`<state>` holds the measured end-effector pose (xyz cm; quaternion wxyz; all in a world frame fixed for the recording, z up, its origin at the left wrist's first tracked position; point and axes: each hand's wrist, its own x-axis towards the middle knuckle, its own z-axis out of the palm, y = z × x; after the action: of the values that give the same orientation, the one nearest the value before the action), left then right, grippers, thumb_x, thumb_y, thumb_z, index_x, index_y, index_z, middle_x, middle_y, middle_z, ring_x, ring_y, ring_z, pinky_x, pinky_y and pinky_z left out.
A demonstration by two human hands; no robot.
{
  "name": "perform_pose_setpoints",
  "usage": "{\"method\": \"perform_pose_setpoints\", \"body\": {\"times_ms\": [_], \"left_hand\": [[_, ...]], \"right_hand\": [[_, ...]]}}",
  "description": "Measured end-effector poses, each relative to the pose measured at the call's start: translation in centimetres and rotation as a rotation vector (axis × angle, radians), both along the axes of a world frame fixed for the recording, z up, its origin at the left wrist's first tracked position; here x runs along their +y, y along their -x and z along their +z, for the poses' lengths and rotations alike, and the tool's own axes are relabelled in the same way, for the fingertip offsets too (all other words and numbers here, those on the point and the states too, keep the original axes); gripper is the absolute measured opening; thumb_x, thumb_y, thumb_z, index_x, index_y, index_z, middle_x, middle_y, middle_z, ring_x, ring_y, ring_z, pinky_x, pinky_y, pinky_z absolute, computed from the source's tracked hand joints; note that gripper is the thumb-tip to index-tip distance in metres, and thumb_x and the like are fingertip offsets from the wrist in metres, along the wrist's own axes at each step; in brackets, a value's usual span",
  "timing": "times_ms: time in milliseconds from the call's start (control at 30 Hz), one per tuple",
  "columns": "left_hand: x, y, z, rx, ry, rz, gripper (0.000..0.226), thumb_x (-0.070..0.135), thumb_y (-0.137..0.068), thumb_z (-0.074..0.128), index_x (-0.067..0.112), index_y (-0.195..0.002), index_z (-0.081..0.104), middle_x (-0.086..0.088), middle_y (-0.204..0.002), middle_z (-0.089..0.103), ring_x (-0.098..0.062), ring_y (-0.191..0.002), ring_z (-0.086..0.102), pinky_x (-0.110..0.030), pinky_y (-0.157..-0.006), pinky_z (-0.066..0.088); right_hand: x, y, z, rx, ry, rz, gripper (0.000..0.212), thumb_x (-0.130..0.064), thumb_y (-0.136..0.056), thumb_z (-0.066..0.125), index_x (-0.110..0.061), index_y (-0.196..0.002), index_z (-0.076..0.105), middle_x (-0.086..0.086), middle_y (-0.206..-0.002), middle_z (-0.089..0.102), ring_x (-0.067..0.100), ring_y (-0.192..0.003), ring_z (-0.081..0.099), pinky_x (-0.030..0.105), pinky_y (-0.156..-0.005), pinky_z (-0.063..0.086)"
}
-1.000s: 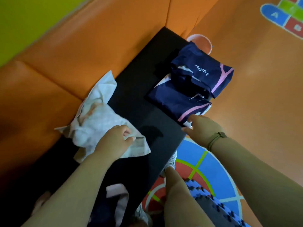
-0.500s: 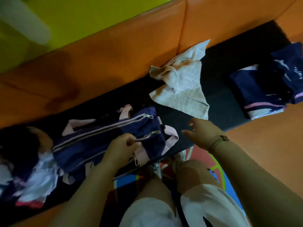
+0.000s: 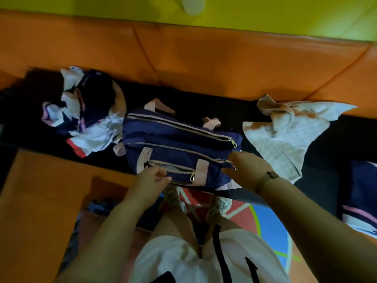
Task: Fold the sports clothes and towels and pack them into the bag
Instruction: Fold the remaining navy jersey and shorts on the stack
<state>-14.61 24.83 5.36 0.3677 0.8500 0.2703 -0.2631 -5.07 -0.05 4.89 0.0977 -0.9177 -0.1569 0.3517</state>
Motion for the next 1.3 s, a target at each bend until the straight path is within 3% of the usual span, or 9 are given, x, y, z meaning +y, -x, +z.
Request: {"method": "perform_pose_setpoints", "body": {"times_ms": [133, 267, 467, 633, 867, 1033, 1100, 1233, 1300], "left_hand": [[2.7, 1.9, 0.6, -0.004, 0.019, 0.104, 0.01, 0.03, -0.088, 0.064, 0.023, -0.094, 0.06, 0.003, -0.097, 0.062, -0.014, -0.092, 0.059, -0.027, -0.073, 0.045], [6.9, 2.4, 0.9, -0.048, -0.007, 0.209, 0.01, 0.028, -0.089, 0.063, 0.022, -0.096, 0.059, -0.001, -0.101, 0.062, -0.018, -0.093, 0.059, -0.029, -0.071, 0.045], [15.2, 1.1, 0.1, -0.048, 0.028, 0.208, 0.018, 0.031, -0.091, 0.061, 0.018, -0.102, 0.057, 0.005, -0.096, 0.056, -0.016, -0.092, 0.055, -0.022, -0.065, 0.041], [24.6, -0.7, -2.0, 0.023, 0.061, 0.141, 0.026, 0.036, -0.091, 0.06, 0.019, -0.11, 0.057, 0.003, -0.106, 0.057, -0.016, -0.095, 0.055, -0.032, -0.081, 0.047], [35.4, -4.2, -6.1, 0.088, -0.023, 0.01, 0.03, 0.03, -0.091, 0.059, 0.014, -0.117, 0.055, -0.009, -0.114, 0.057, -0.026, -0.101, 0.056, -0.035, -0.086, 0.048], [39.6, -8.3, -10.6, 0.068, -0.162, -0.037, 0.061, 0.036, -0.094, 0.055, 0.019, -0.146, 0.027, -0.014, -0.147, 0.026, -0.035, -0.127, 0.04, -0.041, -0.098, 0.041], [40.1, -10.0, -12.0, 0.035, -0.176, -0.046, 0.064, 0.034, -0.093, 0.057, 0.019, -0.147, 0.025, -0.018, -0.145, 0.025, -0.037, -0.126, 0.039, -0.041, -0.099, 0.039], [39.8, -12.0, -14.9, 0.084, -0.13, -0.061, 0.067, 0.03, -0.092, 0.059, 0.023, -0.148, 0.023, -0.022, -0.144, 0.024, -0.043, -0.127, 0.037, -0.045, -0.104, 0.036], [39.8, -12.8, -16.2, 0.079, -0.158, -0.015, 0.054, 0.023, -0.094, 0.055, 0.02, -0.143, 0.034, -0.021, -0.137, 0.034, -0.042, -0.12, 0.044, -0.042, -0.098, 0.04]], "right_hand": [[3.0, -1.1, 1.0, -0.001, 0.011, 0.075, 0.038, -0.046, -0.092, 0.05, -0.017, -0.117, 0.05, 0.008, -0.105, 0.059, 0.027, -0.089, 0.058, 0.032, -0.07, 0.047], [7.6, -2.5, 2.2, 0.016, -0.014, 0.123, 0.045, -0.046, -0.091, 0.052, -0.017, -0.125, 0.048, 0.01, -0.115, 0.061, 0.029, -0.099, 0.06, 0.039, -0.083, 0.05], [17.4, -4.4, 3.0, -0.013, -0.001, 0.18, 0.046, -0.044, -0.092, 0.051, -0.016, -0.128, 0.045, 0.01, -0.121, 0.058, 0.029, -0.103, 0.058, 0.039, -0.086, 0.05], [26.2, -5.3, 2.7, -0.006, 0.026, 0.173, 0.046, -0.042, -0.095, 0.049, -0.017, -0.133, 0.042, 0.007, -0.13, 0.053, 0.028, -0.111, 0.055, 0.039, -0.09, 0.048], [36.2, -8.1, 2.8, -0.056, 0.058, 0.229, 0.04, -0.043, -0.094, 0.049, -0.019, -0.125, 0.049, 0.005, -0.12, 0.058, 0.027, -0.104, 0.057, 0.037, -0.083, 0.05], [40.4, -10.7, 3.4, -0.088, 0.042, 0.227, 0.034, -0.043, -0.093, 0.049, -0.023, -0.121, 0.05, 0.0, -0.119, 0.058, 0.023, -0.105, 0.056, 0.037, -0.087, 0.047], [41.0, -11.5, 3.7, -0.087, 0.065, 0.226, 0.035, -0.043, -0.093, 0.048, -0.024, -0.122, 0.05, -0.001, -0.118, 0.057, 0.022, -0.104, 0.056, 0.039, -0.091, 0.046], [40.7, -12.2, 3.7, -0.057, 0.117, 0.219, 0.034, -0.044, -0.094, 0.046, -0.025, -0.122, 0.048, -0.002, -0.115, 0.056, 0.018, -0.097, 0.057, 0.031, -0.081, 0.051], [40.4, -12.4, 3.5, -0.04, 0.153, 0.221, 0.033, -0.044, -0.094, 0.046, -0.026, -0.121, 0.049, -0.002, -0.115, 0.057, 0.018, -0.096, 0.058, 0.031, -0.081, 0.051]]}}
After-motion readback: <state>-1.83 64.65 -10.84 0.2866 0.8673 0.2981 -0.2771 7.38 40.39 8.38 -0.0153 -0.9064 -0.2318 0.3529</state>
